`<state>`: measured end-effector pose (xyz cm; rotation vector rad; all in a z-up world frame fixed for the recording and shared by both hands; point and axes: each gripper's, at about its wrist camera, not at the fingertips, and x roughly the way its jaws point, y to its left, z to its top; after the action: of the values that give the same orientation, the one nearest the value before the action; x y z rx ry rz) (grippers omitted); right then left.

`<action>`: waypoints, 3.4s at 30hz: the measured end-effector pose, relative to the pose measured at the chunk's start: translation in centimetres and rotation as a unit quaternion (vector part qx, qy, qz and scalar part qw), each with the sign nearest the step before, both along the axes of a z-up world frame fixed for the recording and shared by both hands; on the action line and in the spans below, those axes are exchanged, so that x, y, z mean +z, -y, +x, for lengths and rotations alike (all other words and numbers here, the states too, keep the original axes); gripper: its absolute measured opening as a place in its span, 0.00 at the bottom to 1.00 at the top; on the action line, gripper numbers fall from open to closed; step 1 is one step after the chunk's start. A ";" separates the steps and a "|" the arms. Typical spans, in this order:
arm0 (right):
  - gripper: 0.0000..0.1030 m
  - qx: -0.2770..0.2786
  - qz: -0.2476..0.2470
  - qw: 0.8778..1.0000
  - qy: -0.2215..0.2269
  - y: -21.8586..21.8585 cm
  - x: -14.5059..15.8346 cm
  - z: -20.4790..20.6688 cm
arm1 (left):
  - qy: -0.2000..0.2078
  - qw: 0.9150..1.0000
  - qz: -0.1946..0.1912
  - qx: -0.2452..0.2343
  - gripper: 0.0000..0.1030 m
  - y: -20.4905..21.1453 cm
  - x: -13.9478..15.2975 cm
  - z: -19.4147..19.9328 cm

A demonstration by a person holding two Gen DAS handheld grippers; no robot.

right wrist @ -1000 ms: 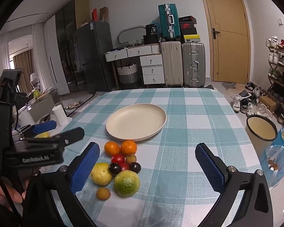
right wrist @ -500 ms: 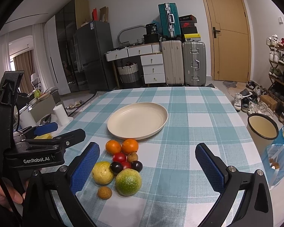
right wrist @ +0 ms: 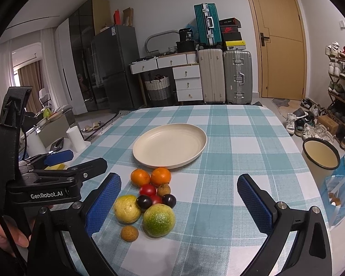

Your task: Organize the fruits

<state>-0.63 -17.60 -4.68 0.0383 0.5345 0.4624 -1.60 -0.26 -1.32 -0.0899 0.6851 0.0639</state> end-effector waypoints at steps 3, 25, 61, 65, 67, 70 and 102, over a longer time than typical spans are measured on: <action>1.00 0.000 0.000 1.000 0.001 0.0 0.0 0.0 | -0.003 1.000 -0.003 -0.001 0.99 0.1 -0.1 0.1; 1.00 0.002 0.000 1.000 0.003 -0.2 -0.1 -0.3 | -0.030 0.999 -0.024 -0.004 0.99 -0.6 -1.5 0.6; 1.00 0.000 -0.008 1.000 -0.013 0.0 -1.0 0.4 | -0.114 0.969 -0.176 -0.132 0.50 -1.4 -9.8 3.6; 1.00 0.000 -0.008 1.000 -0.016 0.0 -1.3 0.5 | -0.104 0.966 -0.189 -0.145 0.45 -1.9 -10.2 4.0; 1.00 0.001 -0.008 1.000 -0.017 0.0 -1.6 0.5 | -0.103 0.963 -0.201 -0.147 0.45 -2.1 -10.2 3.8; 1.00 0.005 -0.008 1.000 -0.020 -0.1 -1.9 0.5 | -0.104 0.961 -0.209 -0.146 0.45 -2.7 -10.3 3.9; 1.00 0.065 0.037 0.988 -0.137 -2.2 -7.5 2.2 | -0.086 0.960 -0.231 -0.131 0.45 -6.9 -9.2 2.7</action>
<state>1.61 -15.38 -12.19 0.1397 0.7940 0.6090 1.15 6.61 -10.53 -0.4460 0.8708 -0.3496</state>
